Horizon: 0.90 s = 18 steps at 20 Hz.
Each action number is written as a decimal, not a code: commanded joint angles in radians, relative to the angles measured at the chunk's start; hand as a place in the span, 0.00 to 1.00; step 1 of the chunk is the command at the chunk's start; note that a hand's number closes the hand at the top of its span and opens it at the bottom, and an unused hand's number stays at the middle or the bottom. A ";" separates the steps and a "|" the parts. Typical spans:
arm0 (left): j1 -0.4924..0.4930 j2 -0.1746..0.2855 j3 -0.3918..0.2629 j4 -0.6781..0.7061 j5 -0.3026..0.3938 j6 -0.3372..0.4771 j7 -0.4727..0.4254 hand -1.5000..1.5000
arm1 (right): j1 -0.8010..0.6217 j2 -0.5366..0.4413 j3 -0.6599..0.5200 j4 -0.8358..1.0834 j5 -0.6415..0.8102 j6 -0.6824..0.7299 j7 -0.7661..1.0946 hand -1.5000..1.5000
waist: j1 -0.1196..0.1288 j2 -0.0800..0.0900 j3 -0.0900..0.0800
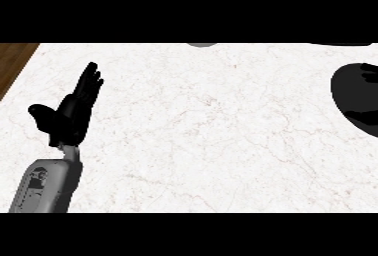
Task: Pick the eggplant from the plate and place it in the pan
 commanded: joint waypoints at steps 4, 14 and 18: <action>0.011 0.031 0.027 -0.006 0.001 -0.002 0.012 0.50 | 0.018 -0.070 -0.164 0.048 -0.160 0.102 -0.151 0.00 | -0.034 -0.010 0.001; 0.052 0.031 0.050 -0.006 0.009 0.005 0.001 0.50 | 0.161 -0.244 -0.203 0.091 -0.228 0.596 -0.287 0.00 | -0.080 -0.028 -0.003; 0.079 0.019 0.043 -0.011 0.005 0.007 -0.016 0.50 | 0.230 -0.292 -0.201 0.058 -0.245 0.676 -0.327 0.00 | -0.090 -0.031 -0.003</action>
